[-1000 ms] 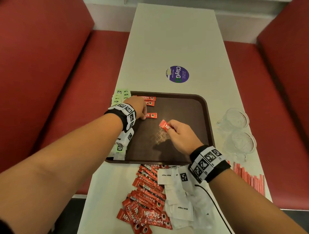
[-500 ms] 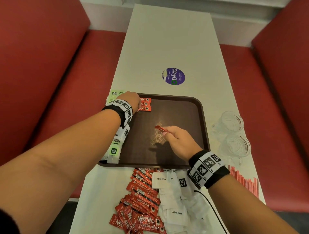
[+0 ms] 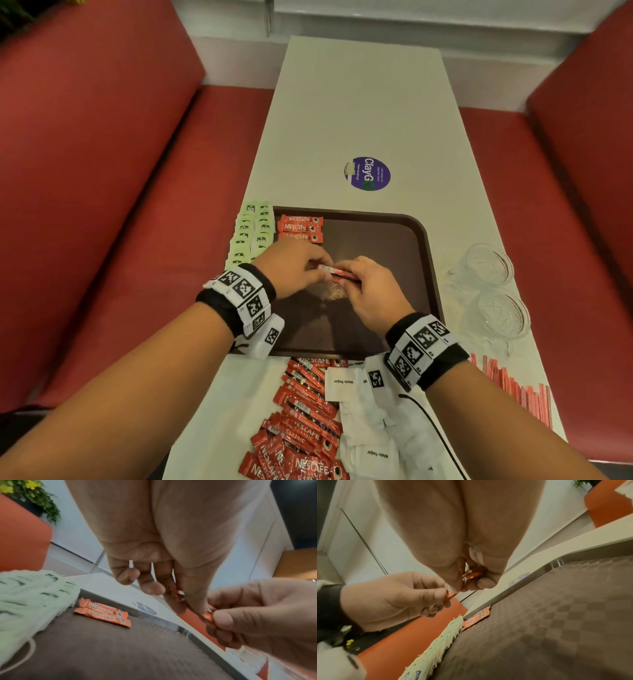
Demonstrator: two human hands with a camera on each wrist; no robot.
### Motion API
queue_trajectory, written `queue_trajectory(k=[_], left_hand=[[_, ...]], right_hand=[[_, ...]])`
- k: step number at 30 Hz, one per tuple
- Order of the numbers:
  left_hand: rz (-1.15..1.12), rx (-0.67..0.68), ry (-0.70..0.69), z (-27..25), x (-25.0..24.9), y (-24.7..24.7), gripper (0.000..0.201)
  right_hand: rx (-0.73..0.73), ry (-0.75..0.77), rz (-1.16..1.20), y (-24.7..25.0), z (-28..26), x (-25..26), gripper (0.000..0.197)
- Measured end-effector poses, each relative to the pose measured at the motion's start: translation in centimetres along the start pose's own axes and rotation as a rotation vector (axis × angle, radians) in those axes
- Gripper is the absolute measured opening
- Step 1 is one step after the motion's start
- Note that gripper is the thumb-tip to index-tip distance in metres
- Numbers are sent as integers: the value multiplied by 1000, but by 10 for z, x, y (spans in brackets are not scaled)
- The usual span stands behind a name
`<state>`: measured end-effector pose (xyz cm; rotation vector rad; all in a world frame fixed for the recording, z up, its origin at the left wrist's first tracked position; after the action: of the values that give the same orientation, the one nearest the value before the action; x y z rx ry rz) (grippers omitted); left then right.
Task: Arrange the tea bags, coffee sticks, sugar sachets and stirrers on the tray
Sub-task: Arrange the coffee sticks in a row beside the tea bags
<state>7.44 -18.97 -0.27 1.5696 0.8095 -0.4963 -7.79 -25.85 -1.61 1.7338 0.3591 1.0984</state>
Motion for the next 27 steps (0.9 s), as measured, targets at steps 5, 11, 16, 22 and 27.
queue_trajectory(k=[5,11,16,22,27], left_hand=[[37,-171,-10,-18,5,5,17],[151,-185,-103,-31,11,4,14],[79,-112,-15,-33,11,5,22],[-5,-76,38,-12,23,13,15],[72,-109,239,14,59,21,17]], right_hand=[[53,-78,112,-2,-1,-2,11],[106,-36,153,-1,-2,8,16],[76,-7,153,-1,-4,10,13],[79,-79,140,-11,-13,3,47],[387,58,-93,-35,-36,8,28]])
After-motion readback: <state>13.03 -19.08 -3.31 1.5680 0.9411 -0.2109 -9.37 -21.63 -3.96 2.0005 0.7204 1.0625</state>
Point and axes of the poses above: each hand's wrist, its own z-axis towards the middle knuckle, its own y-axis out of the back of the hand, x = y × z, the point moved 4 cm from there along z, towards the middle knuckle, and after that the axes turned 13 degrees about -z, right-handed, at the moved point
